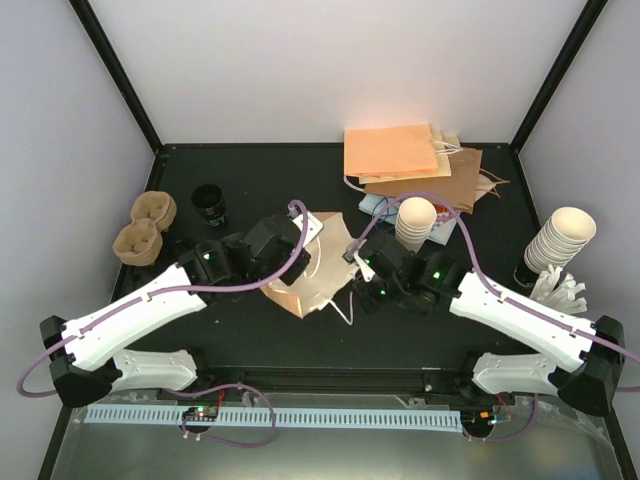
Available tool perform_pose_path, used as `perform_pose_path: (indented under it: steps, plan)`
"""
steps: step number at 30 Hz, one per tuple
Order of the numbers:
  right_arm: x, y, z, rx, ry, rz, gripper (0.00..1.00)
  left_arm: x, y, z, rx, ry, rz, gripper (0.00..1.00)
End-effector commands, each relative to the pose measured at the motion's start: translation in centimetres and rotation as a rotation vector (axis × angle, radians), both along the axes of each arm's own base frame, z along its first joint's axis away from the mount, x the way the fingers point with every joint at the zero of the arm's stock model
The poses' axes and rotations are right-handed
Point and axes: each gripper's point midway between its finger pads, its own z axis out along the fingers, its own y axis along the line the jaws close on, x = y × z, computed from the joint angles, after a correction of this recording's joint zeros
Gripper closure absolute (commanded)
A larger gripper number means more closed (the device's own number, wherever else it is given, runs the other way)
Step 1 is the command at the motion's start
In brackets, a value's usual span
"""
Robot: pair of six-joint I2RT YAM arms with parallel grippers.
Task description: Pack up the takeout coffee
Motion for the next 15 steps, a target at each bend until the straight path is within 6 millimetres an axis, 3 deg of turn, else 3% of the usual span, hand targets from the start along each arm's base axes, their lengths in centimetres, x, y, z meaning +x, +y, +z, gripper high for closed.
perform_pose_path:
  steps: [1,6,11,15]
  plan:
    - [1.2,0.7,2.0,0.122,-0.081,-0.065,0.89,0.0,-2.0,0.8,-0.066,-0.084,-0.107,0.98]
    - [0.9,-1.1,3.9,0.166,-0.153,-0.088,0.86,-0.6,-1.7,-0.4,-0.047,-0.036,-0.104,0.97]
    - [0.5,-2.6,6.4,0.203,-0.214,-0.096,0.83,-0.8,-1.7,0.1,-0.037,-0.042,-0.119,0.96]
    - [0.3,-2.3,8.8,0.275,-0.255,-0.069,0.81,-0.7,-1.7,1.1,-0.027,-0.068,-0.126,0.96]
